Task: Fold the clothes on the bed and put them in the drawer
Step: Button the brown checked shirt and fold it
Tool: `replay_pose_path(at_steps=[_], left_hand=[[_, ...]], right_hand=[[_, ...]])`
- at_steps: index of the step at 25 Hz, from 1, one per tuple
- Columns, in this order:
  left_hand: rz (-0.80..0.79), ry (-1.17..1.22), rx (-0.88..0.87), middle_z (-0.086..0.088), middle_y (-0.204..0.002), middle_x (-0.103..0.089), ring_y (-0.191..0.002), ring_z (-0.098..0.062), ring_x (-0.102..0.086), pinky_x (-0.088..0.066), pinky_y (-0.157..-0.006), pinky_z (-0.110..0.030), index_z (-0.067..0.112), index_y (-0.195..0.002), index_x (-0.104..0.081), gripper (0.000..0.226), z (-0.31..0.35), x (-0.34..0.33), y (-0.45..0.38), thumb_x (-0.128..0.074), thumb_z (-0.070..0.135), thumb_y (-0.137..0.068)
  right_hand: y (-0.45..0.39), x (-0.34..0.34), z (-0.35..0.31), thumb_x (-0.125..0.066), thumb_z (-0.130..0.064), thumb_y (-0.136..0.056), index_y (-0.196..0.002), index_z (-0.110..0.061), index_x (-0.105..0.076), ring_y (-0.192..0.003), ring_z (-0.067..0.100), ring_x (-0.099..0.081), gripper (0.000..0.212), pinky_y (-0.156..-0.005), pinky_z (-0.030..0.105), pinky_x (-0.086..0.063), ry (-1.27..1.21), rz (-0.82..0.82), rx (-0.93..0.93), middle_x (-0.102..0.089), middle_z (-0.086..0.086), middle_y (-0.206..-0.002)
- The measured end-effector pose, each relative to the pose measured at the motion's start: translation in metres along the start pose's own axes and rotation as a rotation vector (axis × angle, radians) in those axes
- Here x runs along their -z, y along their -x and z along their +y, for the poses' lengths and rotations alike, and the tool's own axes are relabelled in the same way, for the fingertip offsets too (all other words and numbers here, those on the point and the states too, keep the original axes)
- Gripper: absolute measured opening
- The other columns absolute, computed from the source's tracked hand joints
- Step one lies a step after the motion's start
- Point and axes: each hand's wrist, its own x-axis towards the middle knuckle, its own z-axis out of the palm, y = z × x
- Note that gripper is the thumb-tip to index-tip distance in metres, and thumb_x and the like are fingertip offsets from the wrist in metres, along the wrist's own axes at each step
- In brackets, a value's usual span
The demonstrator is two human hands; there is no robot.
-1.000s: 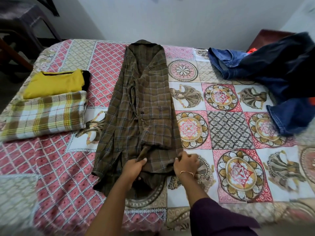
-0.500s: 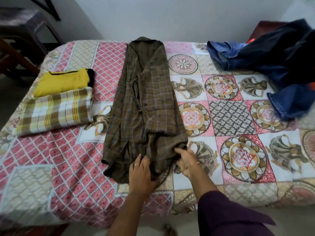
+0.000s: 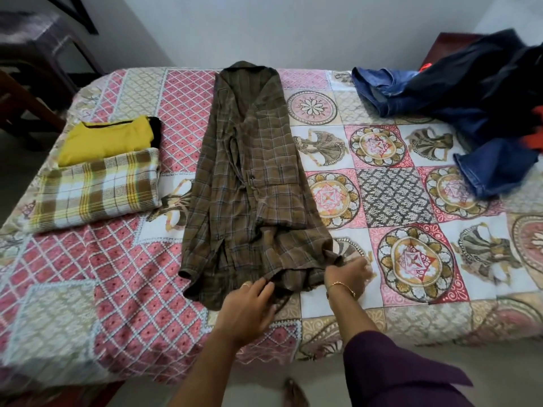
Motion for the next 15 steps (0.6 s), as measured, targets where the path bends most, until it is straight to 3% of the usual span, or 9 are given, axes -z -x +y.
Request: replay_pose_path(at_steps=[1,3,6,7,8,9,11,13,15], left_hand=[[0.051,0.030,0.066,-0.003,-0.086,-0.065,-0.063,-0.017,-0.057,-0.043,-0.046,-0.023,0.016,-0.097,-0.056,0.029,-0.001,0.003,-0.003,-0.046,0.037,-0.080],[0.183,0.114,0.428,-0.004,-0.079,-0.055,-0.067,-0.018,-0.049,-0.037,-0.055,-0.028,0.012,-0.086,-0.054,0.019,0.001,0.013,-0.010,-0.046,0.029,-0.087],[0.272,0.464,1.425,-0.016,-0.092,-0.056,-0.082,-0.032,-0.055,-0.041,-0.067,-0.037,0.001,-0.092,-0.055,0.019,0.005,0.021,-0.009,-0.054,0.021,-0.092],[0.248,0.594,1.713,-0.021,-0.099,-0.059,-0.088,-0.036,-0.057,-0.044,-0.071,-0.040,-0.001,-0.099,-0.055,0.025,0.009,0.022,-0.007,-0.054,0.023,-0.092],[0.217,0.667,1.884,-0.024,-0.104,-0.060,-0.092,-0.039,-0.058,-0.047,-0.076,-0.042,-0.004,-0.103,-0.056,0.032,0.016,0.025,-0.007,-0.056,0.026,-0.092],[0.186,0.745,1.971,-0.025,-0.108,-0.061,-0.095,-0.040,-0.058,-0.048,-0.080,-0.045,-0.006,-0.108,-0.056,0.039,0.024,0.030,-0.010,-0.059,0.029,-0.091],[0.268,0.985,2.032,-0.021,-0.117,-0.059,-0.102,-0.040,-0.057,-0.050,-0.086,-0.048,-0.004,-0.119,-0.052,0.054,0.032,0.028,-0.022,-0.069,0.033,-0.084],[0.427,1.449,2.062,-0.018,-0.126,-0.055,-0.107,-0.039,-0.058,-0.052,-0.087,-0.051,0.005,-0.127,-0.047,0.086,0.031,0.018,-0.034,-0.086,0.039,-0.059],[0.494,1.775,2.086,-0.018,-0.126,-0.057,-0.104,-0.038,-0.060,-0.053,-0.080,-0.056,0.011,-0.127,-0.049,0.099,0.028,-0.012,-0.032,-0.091,0.043,-0.042]], right_hand=[[0.004,-0.004,-0.004,-0.057,-0.008,-0.082,-0.122,-0.002,-0.044,-0.115,0.042,-0.048,0.042,-0.095,0.046,-0.042,-0.017,-0.019,-0.025,-0.042,0.025,-0.130],[0.011,-0.014,-0.008,-0.061,-0.021,-0.085,-0.128,-0.001,-0.042,-0.121,0.041,-0.044,0.050,-0.101,0.048,-0.039,-0.120,-0.050,-0.150,-0.040,0.025,-0.134],[0.018,-0.017,-0.005,-0.066,-0.041,-0.084,-0.134,0.003,-0.038,-0.121,0.038,-0.049,0.072,-0.098,0.045,-0.042,-0.290,-0.152,-0.327,-0.045,0.022,-0.136],[0.022,-0.018,-0.001,-0.066,-0.044,-0.082,-0.134,0.003,-0.040,-0.120,0.037,-0.050,0.075,-0.096,0.043,-0.043,-0.315,-0.221,-0.350,-0.048,0.020,-0.135],[0.025,-0.021,0.001,-0.067,-0.047,-0.081,-0.133,0.003,-0.042,-0.120,0.035,-0.050,0.076,-0.096,0.041,-0.044,-0.338,-0.298,-0.361,-0.050,0.017,-0.134],[0.030,-0.022,0.002,-0.068,-0.048,-0.079,-0.134,0.002,-0.043,-0.121,0.034,-0.050,0.078,-0.097,0.041,-0.044,-0.371,-0.352,-0.369,-0.050,0.015,-0.135],[0.039,-0.031,0.001,-0.075,-0.044,-0.074,-0.137,-0.002,-0.041,-0.118,0.032,-0.052,0.083,-0.096,0.042,-0.047,-0.472,-0.430,-0.376,-0.048,0.014,-0.138],[0.044,-0.040,0.003,-0.079,-0.034,-0.073,-0.135,-0.004,-0.040,-0.088,0.024,-0.063,0.079,-0.069,0.033,-0.056,-0.624,-0.516,-0.396,-0.056,0.016,-0.125],[0.045,-0.046,0.005,-0.069,-0.022,-0.083,-0.122,-0.007,-0.045,-0.045,0.010,-0.054,0.048,-0.036,0.018,-0.040,-0.697,-0.578,-0.432,-0.060,0.012,-0.089]])
